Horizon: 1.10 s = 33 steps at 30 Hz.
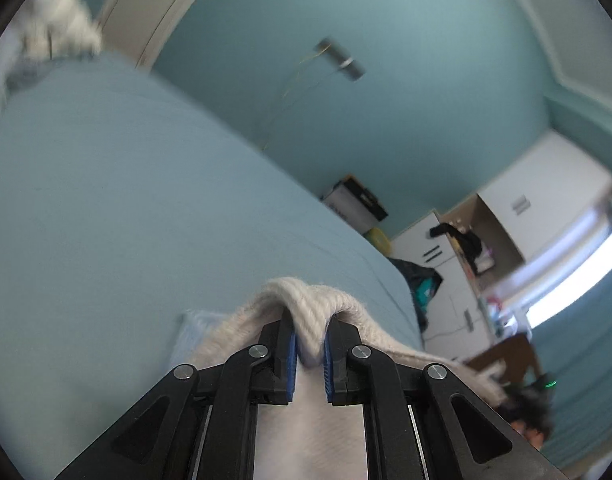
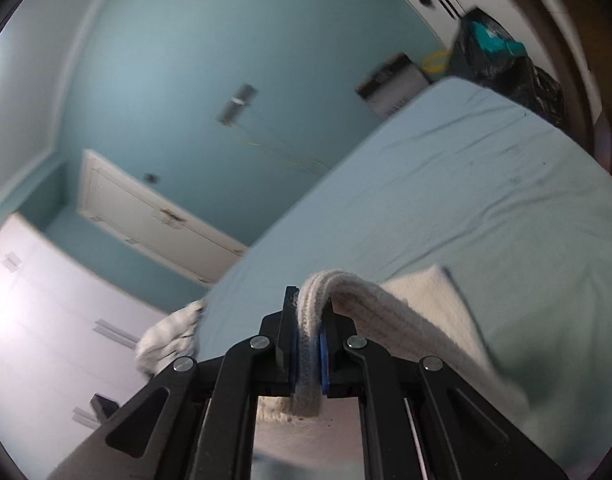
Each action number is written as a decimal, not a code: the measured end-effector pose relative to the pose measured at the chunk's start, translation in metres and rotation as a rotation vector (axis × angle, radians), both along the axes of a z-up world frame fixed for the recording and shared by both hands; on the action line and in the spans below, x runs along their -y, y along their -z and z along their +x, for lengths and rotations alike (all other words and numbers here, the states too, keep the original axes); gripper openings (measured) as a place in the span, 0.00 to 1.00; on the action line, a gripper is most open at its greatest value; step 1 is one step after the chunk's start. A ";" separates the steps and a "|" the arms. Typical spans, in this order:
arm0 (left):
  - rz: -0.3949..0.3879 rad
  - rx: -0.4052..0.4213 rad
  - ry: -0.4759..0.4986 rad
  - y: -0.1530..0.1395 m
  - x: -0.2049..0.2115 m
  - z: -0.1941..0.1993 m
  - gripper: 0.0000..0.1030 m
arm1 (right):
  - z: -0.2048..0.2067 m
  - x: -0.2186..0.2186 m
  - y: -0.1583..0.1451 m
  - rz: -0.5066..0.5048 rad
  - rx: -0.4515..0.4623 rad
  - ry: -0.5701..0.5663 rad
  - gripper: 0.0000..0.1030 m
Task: Fold small clothes
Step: 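Lift the hem with both grippers and fold it toward the collar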
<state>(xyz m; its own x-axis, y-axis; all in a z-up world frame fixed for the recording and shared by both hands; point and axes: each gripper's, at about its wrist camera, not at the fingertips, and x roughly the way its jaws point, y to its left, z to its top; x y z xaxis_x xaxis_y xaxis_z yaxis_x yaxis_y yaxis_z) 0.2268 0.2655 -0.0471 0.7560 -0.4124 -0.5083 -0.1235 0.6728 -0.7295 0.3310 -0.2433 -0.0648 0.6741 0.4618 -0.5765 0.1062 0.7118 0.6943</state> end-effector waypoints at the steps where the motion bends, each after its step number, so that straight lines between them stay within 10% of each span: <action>1: -0.066 -0.037 0.003 0.021 -0.006 0.028 0.09 | 0.024 0.003 0.017 0.007 -0.024 0.017 0.07; 4: -0.260 -0.207 -0.052 0.097 -0.022 0.073 0.36 | 0.110 0.010 0.096 0.034 -0.222 0.031 0.45; 5: -0.268 -0.285 -0.060 0.123 -0.024 0.080 0.63 | 0.122 0.016 0.126 0.022 -0.324 0.080 0.49; 6: -0.230 -0.310 -0.066 0.132 -0.023 0.077 0.80 | 0.126 0.019 0.144 -0.007 -0.385 0.108 0.49; 11: 0.223 -0.360 0.142 0.168 0.001 0.079 0.82 | 0.124 0.024 0.188 -0.216 -0.395 -0.031 0.50; 13: 0.314 -0.408 0.213 0.187 0.009 0.083 0.82 | 0.124 0.023 0.204 -0.321 -0.419 -0.099 0.50; 22: 0.279 -0.373 0.371 0.213 0.039 0.117 0.81 | 0.141 -0.020 0.237 -0.398 -0.422 -0.256 0.50; 27: 0.375 -0.339 0.302 0.203 0.037 0.134 0.20 | 0.167 -0.042 0.237 -0.510 -0.402 -0.220 0.41; 28: 0.373 -0.323 0.299 0.201 0.033 0.133 0.14 | 0.168 -0.043 0.235 -0.543 -0.391 -0.196 0.12; 33: 0.301 -0.135 0.249 0.162 0.014 0.115 0.09 | 0.150 -0.057 0.195 -0.663 -0.220 -0.097 0.06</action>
<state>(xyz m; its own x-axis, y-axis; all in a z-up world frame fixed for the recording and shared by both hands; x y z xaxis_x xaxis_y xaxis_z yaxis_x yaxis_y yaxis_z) 0.3420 0.2517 -0.2093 0.5704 -0.3922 -0.7217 -0.0112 0.8748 -0.4843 0.4810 -0.1865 -0.2601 0.4832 0.0185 -0.8753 0.1091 0.9907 0.0811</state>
